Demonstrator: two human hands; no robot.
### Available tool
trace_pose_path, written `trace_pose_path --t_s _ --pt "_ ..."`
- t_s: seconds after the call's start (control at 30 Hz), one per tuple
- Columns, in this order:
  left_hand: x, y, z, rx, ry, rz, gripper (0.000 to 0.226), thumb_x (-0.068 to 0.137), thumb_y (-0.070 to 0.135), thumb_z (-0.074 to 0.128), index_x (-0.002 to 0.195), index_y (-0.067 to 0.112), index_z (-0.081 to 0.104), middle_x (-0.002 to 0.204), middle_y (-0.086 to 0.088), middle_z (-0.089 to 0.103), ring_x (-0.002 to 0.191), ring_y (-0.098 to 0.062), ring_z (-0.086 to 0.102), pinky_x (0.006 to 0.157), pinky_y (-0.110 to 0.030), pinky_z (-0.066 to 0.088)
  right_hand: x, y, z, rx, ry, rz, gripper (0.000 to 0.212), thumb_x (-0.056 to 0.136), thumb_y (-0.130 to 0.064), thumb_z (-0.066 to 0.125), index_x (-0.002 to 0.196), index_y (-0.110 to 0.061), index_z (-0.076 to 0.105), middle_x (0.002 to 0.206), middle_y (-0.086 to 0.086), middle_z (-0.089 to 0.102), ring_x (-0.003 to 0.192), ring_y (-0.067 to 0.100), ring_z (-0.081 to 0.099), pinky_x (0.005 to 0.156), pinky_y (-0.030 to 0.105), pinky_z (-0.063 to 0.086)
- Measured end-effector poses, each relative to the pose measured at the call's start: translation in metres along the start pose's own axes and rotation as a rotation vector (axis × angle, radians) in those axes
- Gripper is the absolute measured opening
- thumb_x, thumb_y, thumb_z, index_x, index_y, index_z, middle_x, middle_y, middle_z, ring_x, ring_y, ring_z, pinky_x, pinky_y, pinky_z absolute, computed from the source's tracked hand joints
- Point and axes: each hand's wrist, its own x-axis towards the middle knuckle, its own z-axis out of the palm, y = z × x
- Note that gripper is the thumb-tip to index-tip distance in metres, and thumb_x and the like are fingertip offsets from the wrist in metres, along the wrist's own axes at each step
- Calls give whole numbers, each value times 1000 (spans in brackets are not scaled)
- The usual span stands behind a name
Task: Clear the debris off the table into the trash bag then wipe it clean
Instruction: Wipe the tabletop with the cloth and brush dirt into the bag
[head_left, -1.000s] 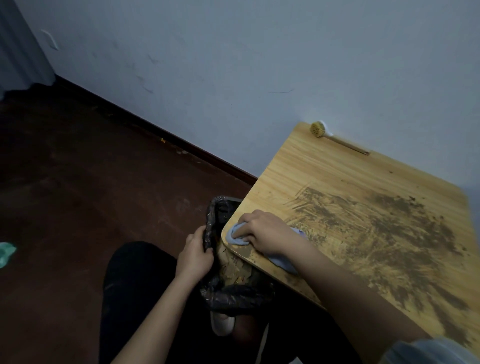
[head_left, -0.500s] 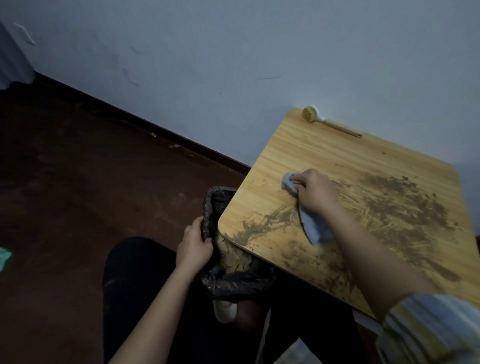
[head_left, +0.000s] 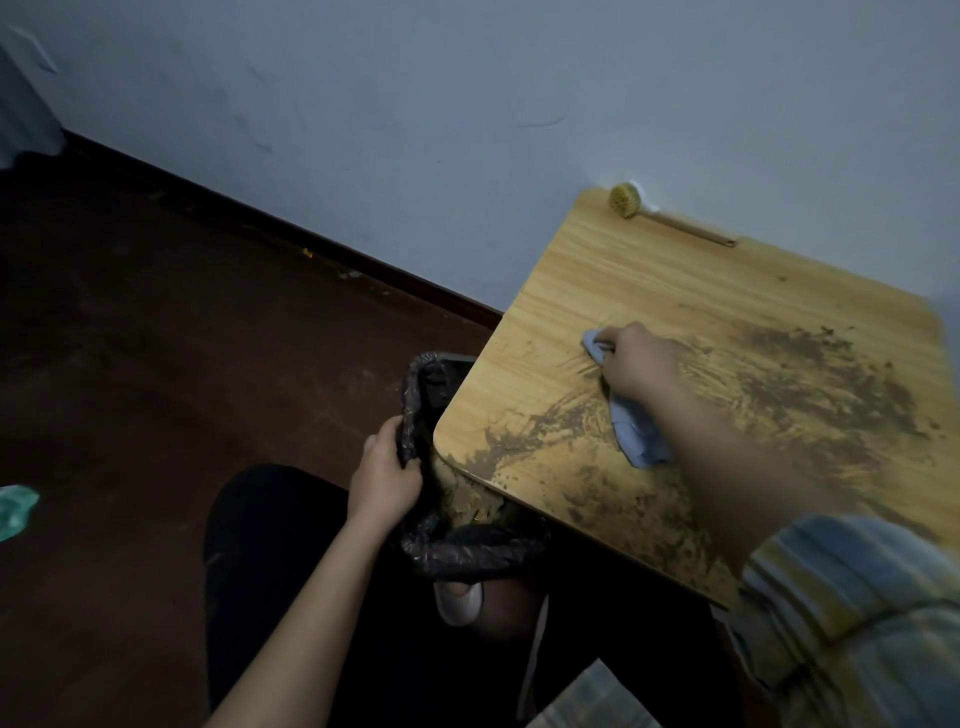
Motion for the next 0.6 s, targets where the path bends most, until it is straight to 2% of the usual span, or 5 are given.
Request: trace_pose_path --t_s 0.13,0.33,0.4,0.5,0.6 --pt "2 -2 4 9 -4 -23 58 89 15 56 141 29 35 133 -6 45 113 -30 54 84 -34 42 -15 -6 6 8 -82 -255 33 97 -10 42 122 -17 63 117 15 59 93 35 55 74 40 48" --pt "2 -2 8 15 -10 -17 59 89 14 57 141 27 35 134 -7 45 115 -30 54 87 -36 43 -46 -22 6 31 -211 -527 35 98 -10 41 123 -21 63 121 8 54 98 32 53 80 43 46" --pt "1 -2 8 15 -7 -14 59 88 14 57 141 27 35 133 -7 45 115 -30 54 87 -36 43 -47 -24 1 95 -203 -525 37 97 -7 42 123 -20 65 121 8 55 102 32 54 82 44 47" --pt "0 -1 8 14 -5 -20 59 89 14 57 141 27 35 134 -7 45 115 -30 54 89 -36 43 -36 -20 -8 164 -53 -416 35 96 -5 44 120 -15 66 116 14 57 100 35 54 81 46 47" --pt "-2 0 7 15 3 -14 59 89 14 57 141 27 35 135 -6 45 116 -30 53 90 -37 43 -20 -15 -11 145 70 -235 31 95 -4 45 112 -16 68 107 16 56 88 37 54 70 40 45"
